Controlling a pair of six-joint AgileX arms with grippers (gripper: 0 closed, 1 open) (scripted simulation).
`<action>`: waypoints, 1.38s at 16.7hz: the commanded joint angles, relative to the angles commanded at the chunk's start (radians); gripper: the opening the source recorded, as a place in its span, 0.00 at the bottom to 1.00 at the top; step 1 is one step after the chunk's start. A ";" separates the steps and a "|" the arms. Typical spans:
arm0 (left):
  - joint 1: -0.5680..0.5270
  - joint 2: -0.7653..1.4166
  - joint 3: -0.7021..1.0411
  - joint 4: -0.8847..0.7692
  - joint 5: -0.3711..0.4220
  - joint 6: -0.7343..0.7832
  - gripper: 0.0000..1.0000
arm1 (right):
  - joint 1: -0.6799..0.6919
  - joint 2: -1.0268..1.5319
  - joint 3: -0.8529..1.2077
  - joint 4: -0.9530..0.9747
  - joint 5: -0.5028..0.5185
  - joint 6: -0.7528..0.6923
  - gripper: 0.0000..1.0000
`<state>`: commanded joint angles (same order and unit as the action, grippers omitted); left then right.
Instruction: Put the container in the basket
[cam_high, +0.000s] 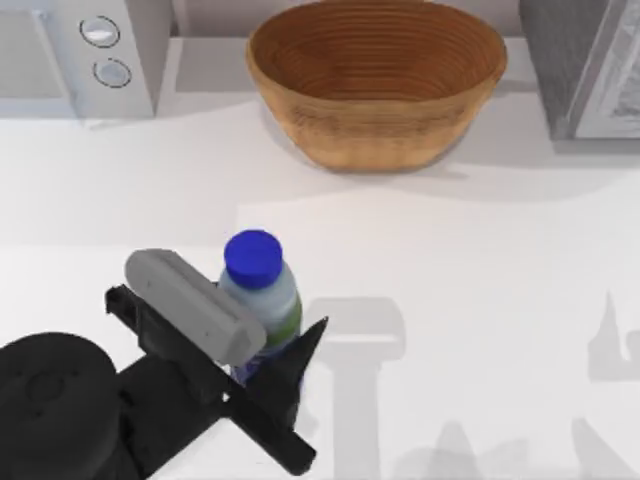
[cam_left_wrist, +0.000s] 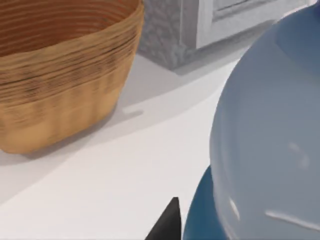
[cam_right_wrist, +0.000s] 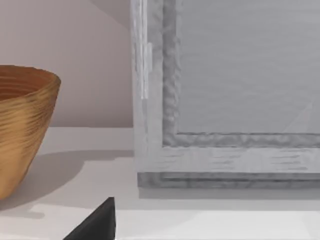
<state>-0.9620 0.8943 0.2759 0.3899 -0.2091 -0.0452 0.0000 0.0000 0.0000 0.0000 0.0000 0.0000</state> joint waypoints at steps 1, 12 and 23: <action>0.003 0.055 0.064 -0.014 -0.021 -0.005 0.00 | 0.000 0.000 0.000 0.000 0.000 0.000 1.00; 0.113 0.852 1.106 -0.285 -0.321 -0.059 0.00 | 0.000 0.000 0.000 0.000 0.000 0.000 1.00; 0.205 1.211 1.617 -0.431 -0.454 -0.090 0.00 | 0.000 0.000 0.000 0.000 0.000 0.000 1.00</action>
<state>-0.7567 2.1049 1.8929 -0.0407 -0.6634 -0.1355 0.0000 0.0000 0.0000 0.0000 0.0000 0.0000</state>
